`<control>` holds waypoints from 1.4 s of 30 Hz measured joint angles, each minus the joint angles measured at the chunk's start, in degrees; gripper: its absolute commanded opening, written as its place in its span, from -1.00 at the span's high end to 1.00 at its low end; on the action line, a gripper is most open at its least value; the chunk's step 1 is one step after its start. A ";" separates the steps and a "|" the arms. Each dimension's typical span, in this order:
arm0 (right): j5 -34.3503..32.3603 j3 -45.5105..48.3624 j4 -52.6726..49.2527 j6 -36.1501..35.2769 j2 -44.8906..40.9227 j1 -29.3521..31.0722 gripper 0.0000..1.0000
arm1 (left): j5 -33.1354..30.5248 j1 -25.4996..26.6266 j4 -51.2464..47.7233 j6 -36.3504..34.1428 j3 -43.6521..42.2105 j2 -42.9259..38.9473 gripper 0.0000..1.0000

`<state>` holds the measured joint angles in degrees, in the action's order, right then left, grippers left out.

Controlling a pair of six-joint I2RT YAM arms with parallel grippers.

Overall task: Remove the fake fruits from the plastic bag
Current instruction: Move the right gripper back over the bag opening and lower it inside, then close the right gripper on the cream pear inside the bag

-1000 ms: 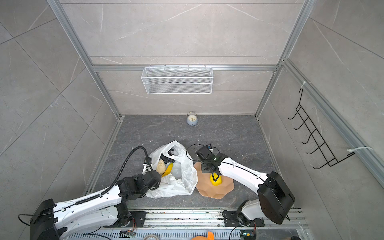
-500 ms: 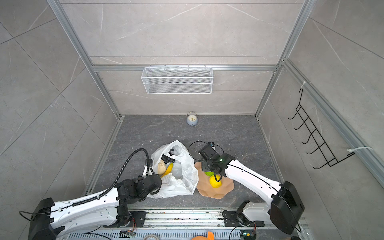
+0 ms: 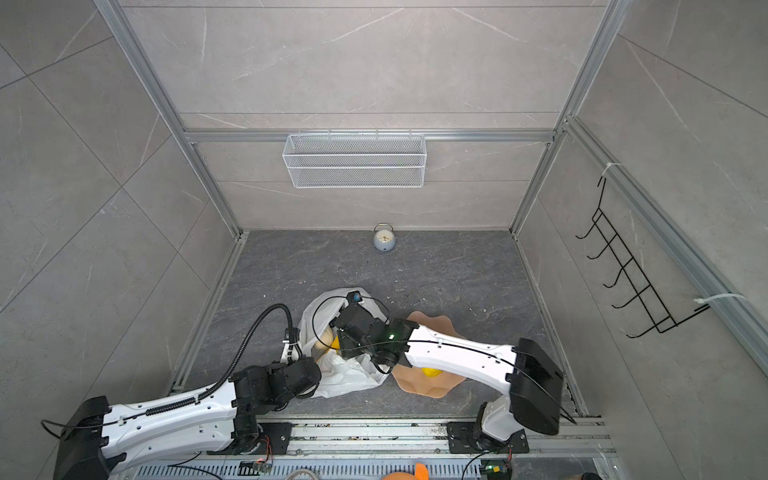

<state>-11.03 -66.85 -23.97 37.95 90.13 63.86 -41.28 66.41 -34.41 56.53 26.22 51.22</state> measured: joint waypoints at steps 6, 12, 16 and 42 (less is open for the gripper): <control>3.28 0.46 5.77 1.57 4.35 0.37 -0.25 | 0.96 0.52 0.00 3.34 -0.22 1.92 0.94; 4.50 6.47 11.19 2.75 4.20 1.95 -0.08 | 0.33 0.52 -0.52 6.36 -1.42 -0.59 0.93; 4.61 12.24 11.78 3.17 2.51 3.85 0.00 | -0.83 0.52 -0.74 7.37 -1.42 -0.37 0.93; -4.81 13.97 10.10 0.31 7.80 8.35 -0.02 | 1.11 0.28 -0.74 15.10 -1.42 4.87 0.59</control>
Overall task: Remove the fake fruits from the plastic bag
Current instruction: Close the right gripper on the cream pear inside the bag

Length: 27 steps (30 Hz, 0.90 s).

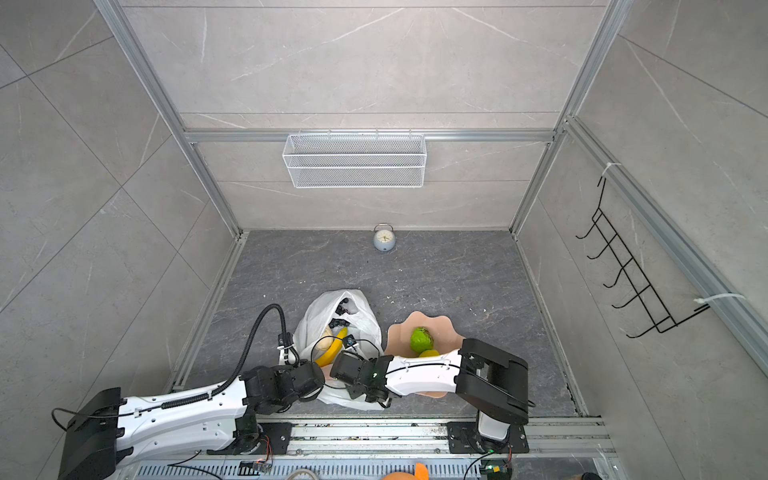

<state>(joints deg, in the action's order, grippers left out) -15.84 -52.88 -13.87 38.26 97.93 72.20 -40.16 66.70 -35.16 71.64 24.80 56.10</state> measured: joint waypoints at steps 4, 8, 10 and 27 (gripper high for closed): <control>0.37 -0.15 -0.98 -0.76 -3.76 -2.29 -0.02 | 0.63 0.00 2.71 -0.15 -0.02 2.75 0.61; 2.89 -2.03 -1.14 -0.55 -8.66 -6.67 -0.02 | 1.51 0.00 5.46 -0.94 -0.02 4.31 0.62; 4.37 -3.85 -0.46 -0.11 -9.16 -8.11 -0.02 | 1.66 0.00 6.62 -1.36 -0.02 4.37 0.64; 11.10 -13.31 1.75 12.72 6.21 -10.84 0.03 | 1.27 0.00 6.38 -2.10 -3.28 -3.26 0.72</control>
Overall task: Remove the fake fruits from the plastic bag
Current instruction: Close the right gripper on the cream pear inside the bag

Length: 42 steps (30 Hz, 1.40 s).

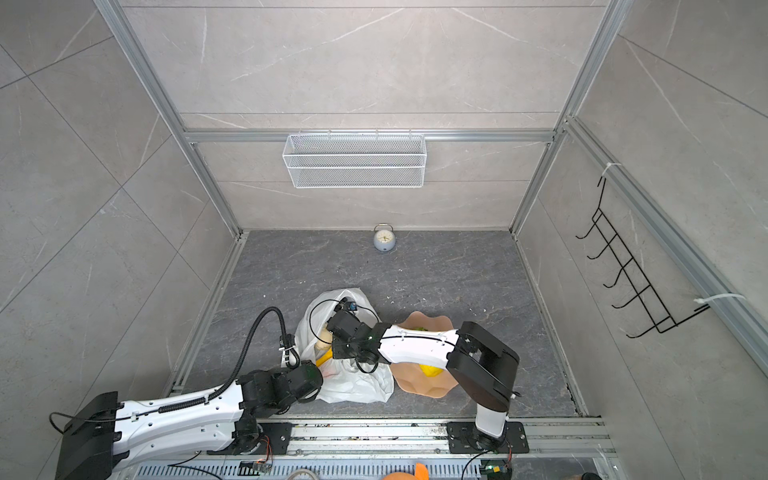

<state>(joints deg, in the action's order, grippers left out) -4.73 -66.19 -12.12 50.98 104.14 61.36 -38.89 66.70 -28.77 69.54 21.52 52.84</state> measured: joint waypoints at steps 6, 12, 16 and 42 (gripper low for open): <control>-1.90 -2.51 -1.66 2.43 3.13 0.13 0.06 | 0.00 0.00 0.13 -0.02 0.00 0.26 0.72; -2.29 -2.54 1.68 -0.50 3.10 1.40 -0.03 | 0.00 0.00 0.17 0.39 -0.13 0.28 0.72; -1.95 -5.11 2.58 -2.93 3.98 1.49 -0.11 | -0.04 0.00 0.20 0.83 -0.79 -0.44 0.71; -1.86 -22.32 -3.04 -6.97 18.45 0.20 -0.24 | -1.55 0.00 -2.67 1.42 -0.81 -4.17 0.69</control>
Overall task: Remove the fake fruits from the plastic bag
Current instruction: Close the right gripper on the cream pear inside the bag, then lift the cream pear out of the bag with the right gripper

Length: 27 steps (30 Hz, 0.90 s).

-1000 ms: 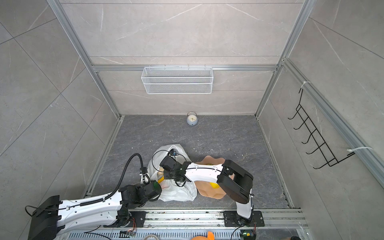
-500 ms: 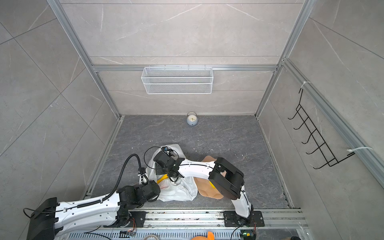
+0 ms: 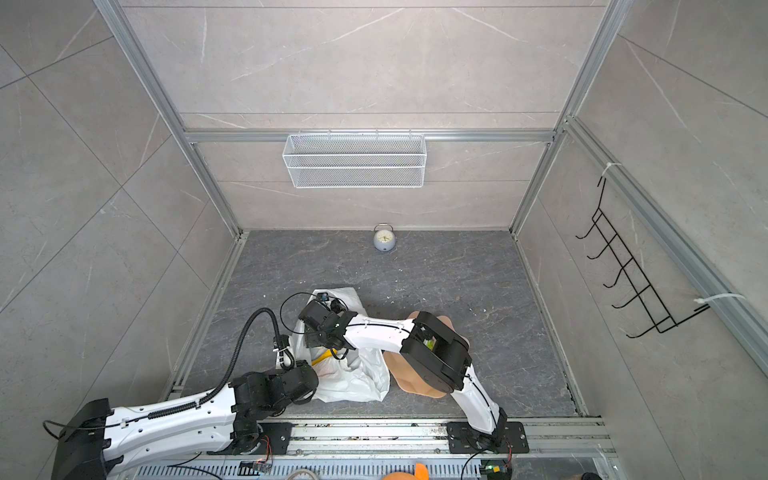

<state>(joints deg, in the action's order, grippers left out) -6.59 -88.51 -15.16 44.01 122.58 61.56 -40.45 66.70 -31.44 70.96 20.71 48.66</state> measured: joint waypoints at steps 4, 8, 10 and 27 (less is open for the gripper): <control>0.07 0.74 0.46 -0.15 -0.46 -0.09 -0.12 | 0.00 0.00 -0.37 0.17 0.00 -0.15 0.68; 0.50 4.42 0.57 -0.17 -3.56 -0.13 -0.12 | -0.11 0.00 -1.51 0.39 0.00 -0.98 0.67; 0.66 6.08 0.59 -0.33 -5.55 -0.13 -0.12 | -0.33 0.00 -2.12 0.48 0.00 -1.57 0.67; -1.55 28.70 5.38 -5.25 -30.36 5.57 -0.05 | -0.92 -0.09 -4.22 -0.28 1.90 1.33 0.63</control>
<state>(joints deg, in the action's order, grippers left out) -8.14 -59.81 -9.78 38.76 92.23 67.13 -41.36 66.61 -35.66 70.67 22.61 50.00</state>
